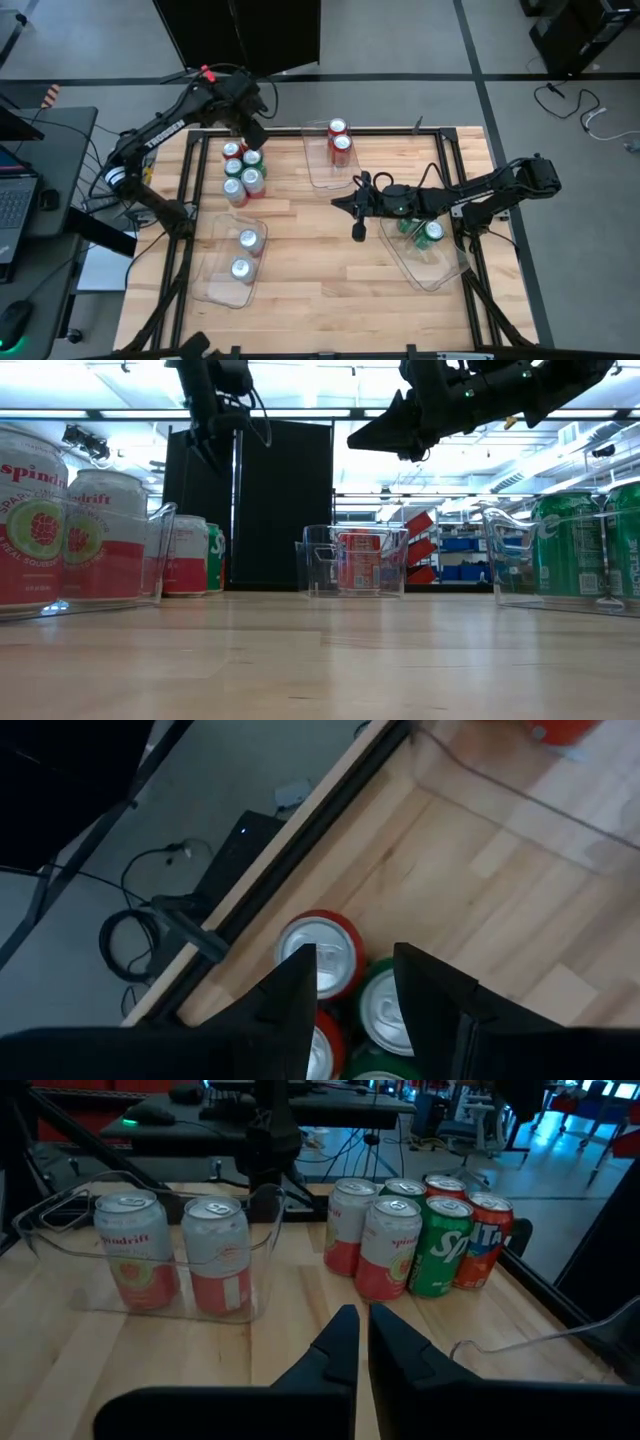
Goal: Sort soda cans
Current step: Put the orange soda can into the top transparent bin
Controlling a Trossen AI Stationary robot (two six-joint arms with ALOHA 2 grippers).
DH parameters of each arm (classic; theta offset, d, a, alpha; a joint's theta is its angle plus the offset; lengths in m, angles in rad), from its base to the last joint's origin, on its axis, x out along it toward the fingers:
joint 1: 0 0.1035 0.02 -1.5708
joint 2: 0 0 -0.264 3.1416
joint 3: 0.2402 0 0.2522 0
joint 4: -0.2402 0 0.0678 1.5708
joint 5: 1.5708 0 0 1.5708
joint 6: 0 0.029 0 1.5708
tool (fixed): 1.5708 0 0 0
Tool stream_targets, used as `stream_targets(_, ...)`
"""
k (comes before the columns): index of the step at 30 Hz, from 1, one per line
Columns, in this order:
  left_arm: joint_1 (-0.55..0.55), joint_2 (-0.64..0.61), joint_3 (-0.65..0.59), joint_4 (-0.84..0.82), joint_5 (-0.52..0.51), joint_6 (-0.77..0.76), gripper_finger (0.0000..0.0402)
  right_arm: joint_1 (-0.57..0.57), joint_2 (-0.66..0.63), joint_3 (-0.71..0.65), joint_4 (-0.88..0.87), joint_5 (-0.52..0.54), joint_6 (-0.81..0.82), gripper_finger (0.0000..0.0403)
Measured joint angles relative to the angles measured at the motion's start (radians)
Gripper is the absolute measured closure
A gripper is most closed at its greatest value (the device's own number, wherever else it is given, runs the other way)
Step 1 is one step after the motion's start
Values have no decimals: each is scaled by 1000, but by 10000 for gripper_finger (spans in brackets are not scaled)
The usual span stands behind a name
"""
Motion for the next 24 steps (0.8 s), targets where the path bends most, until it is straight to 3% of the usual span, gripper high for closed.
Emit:
stream_targets(12, 92, 57, 31, 65, -7, 36, 264, 0, 0, 0, 0, 23, -5, 381)
stream_targets(17, 92, 97, 47, 35, -74, 81, 263, -8, 0, 0, 0, 32, -29, 371)
stream_targets(24, 92, 138, 52, 34, -19, 82, 230, -10, 0, 0, -14, 32, -31, 357)
